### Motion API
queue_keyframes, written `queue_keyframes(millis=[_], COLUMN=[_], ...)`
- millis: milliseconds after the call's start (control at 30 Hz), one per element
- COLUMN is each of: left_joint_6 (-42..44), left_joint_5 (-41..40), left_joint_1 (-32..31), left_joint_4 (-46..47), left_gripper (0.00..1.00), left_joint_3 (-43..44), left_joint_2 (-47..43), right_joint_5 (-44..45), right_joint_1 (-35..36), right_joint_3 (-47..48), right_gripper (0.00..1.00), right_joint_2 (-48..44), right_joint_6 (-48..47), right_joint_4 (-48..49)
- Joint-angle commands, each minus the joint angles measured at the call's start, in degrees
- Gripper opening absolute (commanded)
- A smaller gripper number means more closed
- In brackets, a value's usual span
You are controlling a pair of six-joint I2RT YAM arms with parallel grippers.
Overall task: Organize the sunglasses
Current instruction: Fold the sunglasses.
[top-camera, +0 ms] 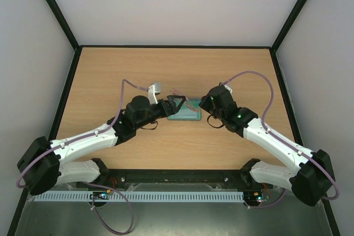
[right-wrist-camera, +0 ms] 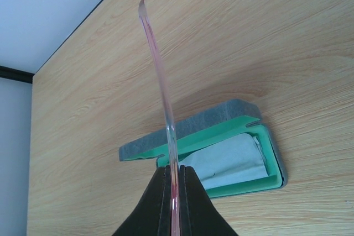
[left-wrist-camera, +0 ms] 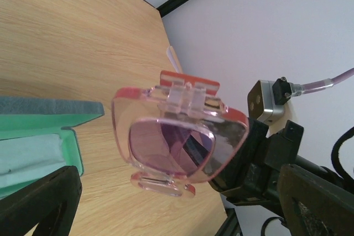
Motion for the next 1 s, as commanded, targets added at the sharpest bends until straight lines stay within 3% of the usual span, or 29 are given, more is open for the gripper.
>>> queue_keyframes(millis=[0,133,400,967], left_joint_6=[2.61,3.25,3.14,3.48], left_joint_5=[-2.27,-3.07,-3.68,-4.35], left_joint_1=[-0.39,-0.37,-0.47,-0.86], left_joint_4=[2.92,3.48,5.7,5.27], left_gripper=[1.0,0.99,0.82,0.65], left_joint_3=[2.13,1.74,0.68,1.25], left_joint_2=[1.2,1.13,1.25,2.93], right_joint_5=[-1.28,-2.41,-2.78,-3.39], right_joint_1=[-0.06,-0.11,-0.11,-0.1], right_joint_3=[-1.13,-2.06,-3.22,-2.68], right_gripper=[0.01,0.01,0.01,0.01], right_joint_2=[-1.34,-1.63,-2.01,-1.12], right_joint_6=[0.62,0.56,1.0,1.45], right_joint_4=[1.83,2.14,2.67,3.46])
